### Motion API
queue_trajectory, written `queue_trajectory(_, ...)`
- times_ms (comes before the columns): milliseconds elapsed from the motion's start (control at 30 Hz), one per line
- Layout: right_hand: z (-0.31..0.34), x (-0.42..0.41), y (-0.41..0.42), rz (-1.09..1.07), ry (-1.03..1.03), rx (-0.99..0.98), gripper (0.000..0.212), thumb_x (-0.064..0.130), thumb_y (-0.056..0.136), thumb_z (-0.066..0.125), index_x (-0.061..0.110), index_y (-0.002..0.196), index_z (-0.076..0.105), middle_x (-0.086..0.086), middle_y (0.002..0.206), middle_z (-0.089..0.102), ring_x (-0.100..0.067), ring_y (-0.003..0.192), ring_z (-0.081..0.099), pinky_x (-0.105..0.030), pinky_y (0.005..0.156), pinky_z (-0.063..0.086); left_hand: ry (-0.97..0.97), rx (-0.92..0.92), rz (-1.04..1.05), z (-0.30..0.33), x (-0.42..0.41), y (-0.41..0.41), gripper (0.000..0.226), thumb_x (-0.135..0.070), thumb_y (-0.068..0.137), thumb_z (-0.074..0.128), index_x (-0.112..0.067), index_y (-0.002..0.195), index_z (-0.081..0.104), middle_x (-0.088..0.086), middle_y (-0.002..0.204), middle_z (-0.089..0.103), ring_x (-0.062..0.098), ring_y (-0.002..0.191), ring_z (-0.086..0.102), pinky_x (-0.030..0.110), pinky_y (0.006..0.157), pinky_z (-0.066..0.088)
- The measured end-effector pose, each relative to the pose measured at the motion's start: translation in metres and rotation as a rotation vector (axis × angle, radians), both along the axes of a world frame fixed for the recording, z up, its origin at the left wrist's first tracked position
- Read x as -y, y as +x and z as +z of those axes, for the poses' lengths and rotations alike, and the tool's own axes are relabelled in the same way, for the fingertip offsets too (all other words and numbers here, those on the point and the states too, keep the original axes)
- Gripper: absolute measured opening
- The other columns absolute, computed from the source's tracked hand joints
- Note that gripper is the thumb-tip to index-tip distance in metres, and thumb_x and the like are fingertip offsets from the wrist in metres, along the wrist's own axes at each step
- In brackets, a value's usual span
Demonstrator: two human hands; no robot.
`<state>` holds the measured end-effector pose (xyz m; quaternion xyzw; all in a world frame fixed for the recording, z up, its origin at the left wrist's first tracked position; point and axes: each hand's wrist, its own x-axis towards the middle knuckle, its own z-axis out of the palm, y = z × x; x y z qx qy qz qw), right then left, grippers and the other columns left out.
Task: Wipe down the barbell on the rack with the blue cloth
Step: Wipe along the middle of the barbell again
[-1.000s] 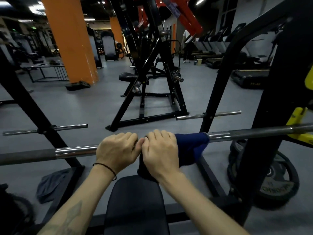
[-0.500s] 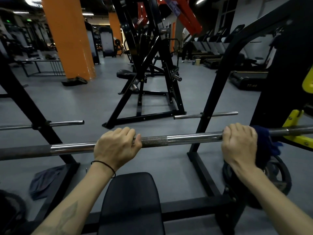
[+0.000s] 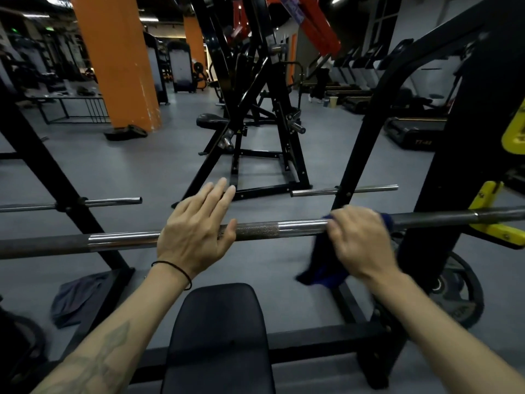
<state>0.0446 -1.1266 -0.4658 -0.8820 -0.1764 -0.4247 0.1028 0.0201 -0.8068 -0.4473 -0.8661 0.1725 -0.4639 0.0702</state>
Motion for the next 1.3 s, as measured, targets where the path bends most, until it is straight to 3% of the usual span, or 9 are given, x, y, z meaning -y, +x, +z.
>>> queue_trajectory(133, 0.000, 0.055, 0.000, -0.044, 0.001, -0.020, 0.032, 0.032, 0.105, 0.033, 0.016, 0.093, 0.057, 0.004, 0.083, 0.046, -0.029, 0.078, 0.051, -0.041, 0.084, 0.035, 0.034, -0.005, 0.014, 0.001, 0.002, 0.000, 0.063, -0.048, 0.104, 0.033, -0.010, 0.154, 0.035, 0.012, 0.160, 0.033, 0.030, 0.143, 0.039, 0.044, 0.108, 0.040)
queue_trajectory(300, -0.009, -0.045, -0.004, -0.212, 0.326, 0.021, 0.030, 0.023, 0.101, 0.036, 0.013, 0.079, 0.054, -0.010, 0.080, 0.052, -0.032, 0.080, 0.048, -0.047, 0.086, 0.035, 0.039, -0.021, 0.039, 0.001, 0.002, 0.001, 0.065, -0.051, 0.103, 0.033, -0.012, 0.155, 0.033, 0.012, 0.160, 0.033, 0.030, 0.145, 0.037, 0.044, 0.109, 0.040)
queue_trajectory(533, -0.002, -0.116, -0.021, 0.148, -0.028, -0.038, 0.032, 0.035, 0.106, 0.039, 0.016, 0.102, 0.065, -0.002, 0.091, 0.061, -0.023, 0.084, 0.053, -0.041, 0.087, 0.041, 0.079, -0.068, 0.001, 0.004, -0.001, -0.001, 0.057, -0.043, 0.105, 0.036, -0.008, 0.148, 0.044, 0.015, 0.157, 0.037, 0.030, 0.141, 0.042, 0.043, 0.107, 0.042)
queue_trajectory(633, -0.002, -0.038, -0.007, 0.083, -0.069, -0.033, 0.036, 0.034, 0.106, 0.036, 0.014, 0.095, 0.064, -0.004, 0.085, 0.058, -0.030, 0.079, 0.054, -0.045, 0.080, 0.041, 0.101, -0.095, -0.125, 0.003, 0.005, -0.009, 0.046, -0.041, 0.104, 0.038, -0.007, 0.128, 0.059, 0.016, 0.128, 0.059, 0.028, 0.098, 0.062, 0.040, 0.077, 0.053)
queue_trajectory(700, 0.001, 0.025, 0.001, -0.029, -0.071, -0.033, 0.043, 0.034, 0.108, 0.029, 0.012, 0.093, 0.063, -0.007, 0.083, 0.055, -0.035, 0.076, 0.054, -0.047, 0.079, 0.039, 0.180, -0.152, -0.161, -0.001, 0.018, -0.013, 0.043, -0.047, 0.097, 0.052, -0.008, 0.115, 0.058, 0.008, 0.101, 0.059, 0.023, 0.071, 0.055, 0.036, 0.057, 0.047)
queue_trajectory(900, -0.002, 0.054, 0.005, -0.201, 0.107, -0.051, 0.037, 0.032, 0.105, 0.027, 0.015, 0.083, 0.050, -0.002, 0.079, 0.046, -0.030, 0.076, 0.046, -0.049, 0.084, 0.038, 0.133, -0.255, 0.055, 0.003, 0.038, 0.005, 0.038, -0.028, 0.069, 0.087, -0.016, 0.068, 0.050, 0.000, 0.051, 0.051, 0.023, 0.035, 0.047, 0.026, 0.039, 0.028)
queue_trajectory(1067, -0.011, -0.070, -0.002, -0.112, 0.223, 0.051, 0.031, 0.021, 0.100, 0.036, 0.016, 0.076, 0.054, -0.008, 0.076, 0.050, -0.030, 0.072, 0.045, -0.045, 0.076, 0.032, 0.152, -0.654, 0.157, 0.032, 0.047, 0.012, 0.017, -0.034, 0.084, 0.062, -0.021, 0.075, 0.056, 0.000, 0.067, 0.055, 0.027, 0.062, 0.060, 0.029, 0.055, 0.038)
queue_trajectory(1200, -0.009, -0.152, -0.022, 0.072, 0.176, -0.071, 0.035, 0.033, 0.106, 0.038, 0.016, 0.091, 0.065, -0.003, 0.086, 0.059, -0.025, 0.083, 0.051, -0.042, 0.088, 0.039, -0.074, -1.198, 0.065, 0.057, 0.051, 0.029, 0.019, -0.017, 0.081, 0.053, -0.015, 0.062, 0.054, 0.004, 0.056, 0.059, 0.020, 0.045, 0.053, 0.028, 0.045, 0.044)
queue_trajectory(1300, -0.006, -0.095, -0.016, 0.162, -0.028, -0.091, 0.035, 0.041, 0.106, 0.040, 0.018, 0.106, 0.065, -0.001, 0.093, 0.061, -0.026, 0.088, 0.053, -0.042, 0.088, 0.041, 0.051, -0.802, 0.044, 0.039, 0.037, 0.017, 0.017, -0.036, 0.082, 0.058, -0.022, 0.072, 0.054, -0.002, 0.069, 0.063, 0.024, 0.062, 0.061, 0.028, 0.053, 0.041)
